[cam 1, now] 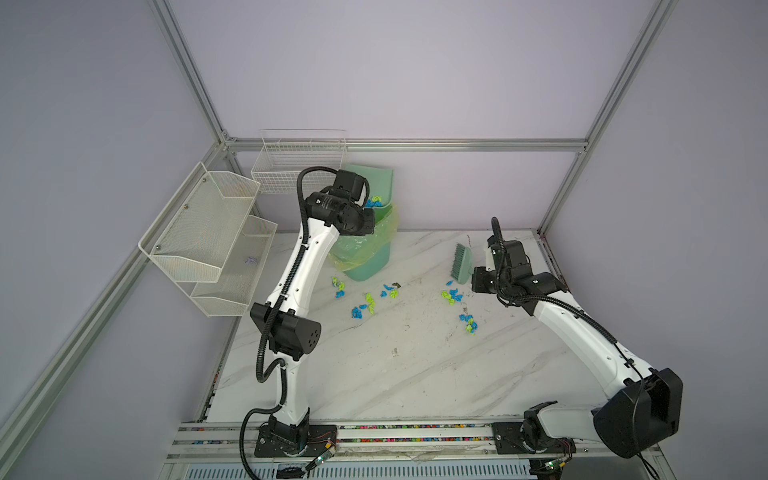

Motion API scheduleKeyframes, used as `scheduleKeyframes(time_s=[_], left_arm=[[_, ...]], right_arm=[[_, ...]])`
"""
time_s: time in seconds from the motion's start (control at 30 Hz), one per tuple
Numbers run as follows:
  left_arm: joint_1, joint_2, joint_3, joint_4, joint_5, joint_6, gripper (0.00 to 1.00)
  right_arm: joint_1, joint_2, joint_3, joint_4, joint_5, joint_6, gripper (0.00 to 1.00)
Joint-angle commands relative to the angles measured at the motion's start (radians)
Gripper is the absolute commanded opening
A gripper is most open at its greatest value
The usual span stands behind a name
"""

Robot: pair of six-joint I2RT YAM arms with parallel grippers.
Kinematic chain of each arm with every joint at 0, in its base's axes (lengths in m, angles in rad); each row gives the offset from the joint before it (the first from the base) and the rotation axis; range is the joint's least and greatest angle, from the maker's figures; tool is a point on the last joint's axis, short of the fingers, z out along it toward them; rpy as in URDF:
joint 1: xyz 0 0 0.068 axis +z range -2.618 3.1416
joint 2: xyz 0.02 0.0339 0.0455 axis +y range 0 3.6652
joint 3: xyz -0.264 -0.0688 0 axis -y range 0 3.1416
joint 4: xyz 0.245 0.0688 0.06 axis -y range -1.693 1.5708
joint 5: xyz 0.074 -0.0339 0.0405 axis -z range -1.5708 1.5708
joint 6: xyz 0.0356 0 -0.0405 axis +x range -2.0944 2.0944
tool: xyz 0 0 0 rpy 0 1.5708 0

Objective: Sweep away the paper scraps from the table
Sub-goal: 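Tip the dustpan over the trash bin with the left gripper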

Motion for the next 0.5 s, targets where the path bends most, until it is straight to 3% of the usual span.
scheduleKeyframes(time_s=[0.0, 0.47], left_arm=[[0.023, -0.055, 0.095, 0.031, -0.037, 0.043, 0.0], [0.031, -0.086, -0.064, 0.016, -0.561, 0.283, 0.0]], right_arm=[[-0.005, 0.006, 0.04, 0.018, -0.001, 0.011, 0.0], [-0.004, -0.003, 0.029, 0.03, -0.016, 0.01, 0.0]])
